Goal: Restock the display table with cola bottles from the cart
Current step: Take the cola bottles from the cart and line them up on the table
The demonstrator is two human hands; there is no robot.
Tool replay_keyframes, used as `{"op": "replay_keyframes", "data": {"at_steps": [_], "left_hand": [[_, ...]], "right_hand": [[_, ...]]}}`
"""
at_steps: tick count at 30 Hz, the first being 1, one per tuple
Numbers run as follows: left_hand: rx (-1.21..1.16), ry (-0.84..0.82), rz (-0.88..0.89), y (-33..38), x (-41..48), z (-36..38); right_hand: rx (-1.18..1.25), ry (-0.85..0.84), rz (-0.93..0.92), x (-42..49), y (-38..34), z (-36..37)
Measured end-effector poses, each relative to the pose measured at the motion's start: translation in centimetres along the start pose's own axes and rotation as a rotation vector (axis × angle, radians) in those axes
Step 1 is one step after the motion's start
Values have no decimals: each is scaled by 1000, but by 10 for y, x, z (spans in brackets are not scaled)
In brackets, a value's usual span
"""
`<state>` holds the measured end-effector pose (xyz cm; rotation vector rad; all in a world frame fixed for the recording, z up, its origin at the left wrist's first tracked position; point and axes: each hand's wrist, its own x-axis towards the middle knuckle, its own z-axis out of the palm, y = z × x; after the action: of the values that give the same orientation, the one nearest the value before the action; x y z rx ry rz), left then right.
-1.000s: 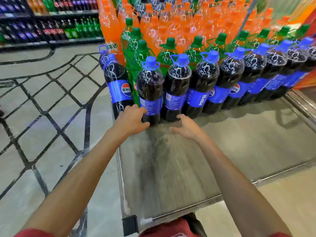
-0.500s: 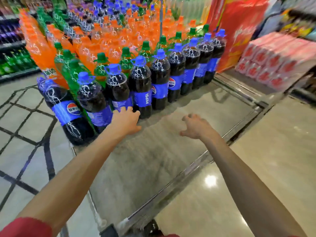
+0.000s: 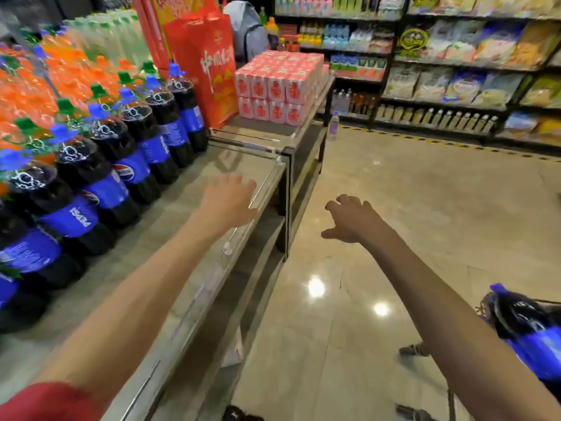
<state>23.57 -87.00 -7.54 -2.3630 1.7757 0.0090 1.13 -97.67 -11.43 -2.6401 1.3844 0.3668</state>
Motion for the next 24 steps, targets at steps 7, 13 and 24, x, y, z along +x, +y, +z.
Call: {"op": "replay_keyframes", "data": {"at_steps": [7,13,24], "left_hand": [[-7,-30,288,166,6,-24],[98,-77,484,318,-3,-34],[140,-81,937,541,-26,-47]], "right_hand": [[76,-32,278,-96,156,36],[173,-65,470,-192,252,75],[338,-67,798,-353,369,113]]}}
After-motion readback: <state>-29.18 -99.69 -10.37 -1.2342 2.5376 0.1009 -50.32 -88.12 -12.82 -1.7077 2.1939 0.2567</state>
